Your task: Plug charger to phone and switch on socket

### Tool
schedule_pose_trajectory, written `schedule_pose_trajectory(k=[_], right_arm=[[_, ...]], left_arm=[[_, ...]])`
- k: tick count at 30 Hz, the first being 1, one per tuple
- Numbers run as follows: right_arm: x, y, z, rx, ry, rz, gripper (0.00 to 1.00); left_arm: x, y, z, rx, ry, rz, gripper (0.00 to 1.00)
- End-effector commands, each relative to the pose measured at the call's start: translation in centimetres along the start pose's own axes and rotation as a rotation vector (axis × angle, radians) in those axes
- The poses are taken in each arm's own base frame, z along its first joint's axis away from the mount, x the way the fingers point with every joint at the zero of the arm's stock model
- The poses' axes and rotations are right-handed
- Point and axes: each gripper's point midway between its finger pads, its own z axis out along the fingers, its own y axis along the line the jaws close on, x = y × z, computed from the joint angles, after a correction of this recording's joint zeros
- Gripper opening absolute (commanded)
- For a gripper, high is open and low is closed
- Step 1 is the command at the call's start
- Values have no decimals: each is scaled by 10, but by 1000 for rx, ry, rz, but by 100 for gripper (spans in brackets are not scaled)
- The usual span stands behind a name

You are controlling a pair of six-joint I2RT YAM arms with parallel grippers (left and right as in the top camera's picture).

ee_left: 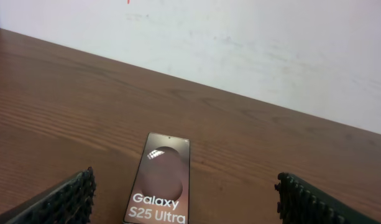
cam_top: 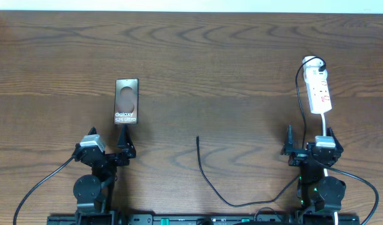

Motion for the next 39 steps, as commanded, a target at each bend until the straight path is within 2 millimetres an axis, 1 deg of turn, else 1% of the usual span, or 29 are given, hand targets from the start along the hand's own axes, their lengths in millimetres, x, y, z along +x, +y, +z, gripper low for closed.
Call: schedule_pose_trajectory(k=[1, 29, 32, 34, 35, 37, 38, 39], right_arm=[[2, 1, 0, -7, 5, -10, 99], [2, 1, 0, -7, 6, -10, 99], [2, 1, 0, -7, 5, -10, 99], [2, 1, 0, -7, 6, -10, 99], [2, 1, 0, -7, 6, -10, 99], [2, 1, 0, -7, 5, -10, 99], [2, 1, 0, -7, 6, -10, 99], [2, 1, 0, -7, 6, -10, 99]], left_arm=[[14, 3, 1, -5, 45, 3, 91], [12, 4, 1, -10, 37, 3, 91], [-2, -4, 0, 24, -9, 7, 91], [-18, -10, -4, 44, -42, 10, 91], [-34, -15, -8, 53, -75, 13, 91], [-55, -21, -14, 62, -114, 44, 91], [-71, -26, -19, 63, -128, 72, 91], [-80, -29, -21, 62, -128, 89, 91]])
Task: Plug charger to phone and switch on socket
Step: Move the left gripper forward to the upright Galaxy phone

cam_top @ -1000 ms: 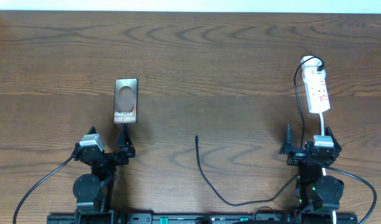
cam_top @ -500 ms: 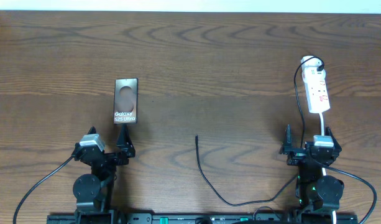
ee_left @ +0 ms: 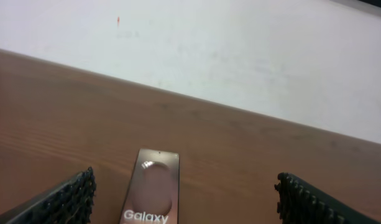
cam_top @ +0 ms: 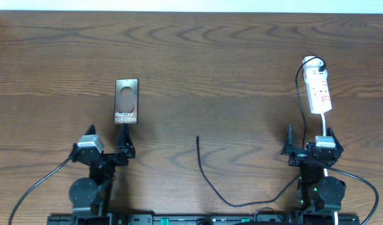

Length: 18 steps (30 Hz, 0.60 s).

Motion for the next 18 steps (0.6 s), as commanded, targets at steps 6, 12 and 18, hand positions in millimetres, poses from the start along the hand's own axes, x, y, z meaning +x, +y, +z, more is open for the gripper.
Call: schedule_pose_trajectory(k=[6, 12, 18], right_arm=[[2, 1, 0, -7, 6, -10, 99], [2, 1, 0, -7, 6, -10, 99], [2, 1, 0, -7, 5, -10, 99]], left_arm=[[-91, -26, -5, 2, 24, 108, 91], [-104, -26, 34, -62, 330, 81, 91], [-70, -14, 72, -138, 748, 73, 91]])
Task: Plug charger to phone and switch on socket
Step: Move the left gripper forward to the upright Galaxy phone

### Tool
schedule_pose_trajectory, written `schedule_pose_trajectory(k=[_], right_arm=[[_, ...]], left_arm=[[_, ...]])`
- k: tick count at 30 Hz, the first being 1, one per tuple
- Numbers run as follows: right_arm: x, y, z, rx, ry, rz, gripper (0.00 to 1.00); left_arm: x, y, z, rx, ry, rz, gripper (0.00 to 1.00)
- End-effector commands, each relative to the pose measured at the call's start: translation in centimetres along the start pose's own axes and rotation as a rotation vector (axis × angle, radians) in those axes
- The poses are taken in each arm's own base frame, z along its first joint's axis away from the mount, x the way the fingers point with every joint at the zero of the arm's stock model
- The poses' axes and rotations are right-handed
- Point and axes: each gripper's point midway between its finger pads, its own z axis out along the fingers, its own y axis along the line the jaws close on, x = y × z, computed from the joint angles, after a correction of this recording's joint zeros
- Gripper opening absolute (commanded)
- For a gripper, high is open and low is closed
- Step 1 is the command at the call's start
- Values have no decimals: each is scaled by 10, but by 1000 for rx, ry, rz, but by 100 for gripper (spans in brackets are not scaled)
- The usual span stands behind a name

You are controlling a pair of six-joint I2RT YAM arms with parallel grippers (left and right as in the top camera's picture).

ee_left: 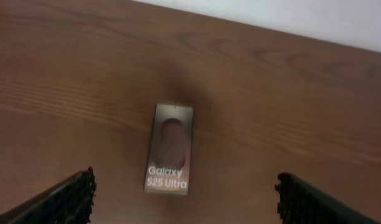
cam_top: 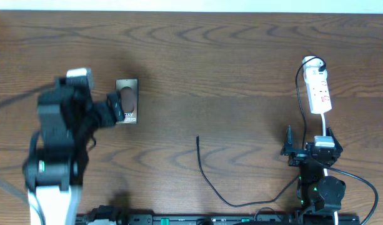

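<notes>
The phone [cam_top: 130, 89] lies face up at the left of the table, its screen reading "Galaxy S25 Ultra"; the left wrist view shows the phone [ee_left: 171, 148] from above. My left gripper [cam_top: 114, 107] hangs raised over the phone's left side, partly covering it. Its jaws are spread wide with nothing between them, so the left gripper [ee_left: 185, 194] is open above the phone's near end. The black charger cable [cam_top: 203, 172] lies at mid-table, its free tip [cam_top: 198, 139] pointing away. The white socket strip [cam_top: 320, 92] sits far right. My right gripper [cam_top: 308, 149] rests open near the front edge.
A black cord [cam_top: 300, 94] loops from the plug [cam_top: 312, 62] at the strip's far end down toward the right arm. A pale wall runs along the table's far edge [ee_left: 339, 37].
My left arm has left its rest pose at the front edge and now stands raised over the phone, looking down on it. The right arm, cable and strip are unchanged.
Both arms rested at the front edge with the left gripper open behind the phone. Then the left wrist tilted slightly, showing more wall. Now the left arm is up and forward above the phone, still open.
</notes>
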Motion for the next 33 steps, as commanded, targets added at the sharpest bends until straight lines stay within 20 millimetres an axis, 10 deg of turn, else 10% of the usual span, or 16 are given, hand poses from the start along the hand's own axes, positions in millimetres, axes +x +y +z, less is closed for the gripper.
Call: schedule_pose_trajectory(k=[1, 8, 12, 15, 24, 33], right_arm=[[0, 0, 0, -2, -1, -9, 99], [0, 0, 0, -2, -1, -10, 99], [0, 0, 0, -2, -1, -10, 99], [0, 0, 0, -2, -1, -10, 99], [0, 0, 0, -2, -1, -9, 99], [0, 0, 0, -3, -1, -9, 99]], left_arm=[[-4, 1, 25, -17, 165, 19, 91], [25, 10, 84, -42, 377, 0, 91], [33, 12, 94, -47, 415, -3, 42], [36, 12, 97, -49, 429, -5, 94], [42, 14, 106, -50, 457, 9, 96], [100, 27, 156, -78, 683, -8, 97]])
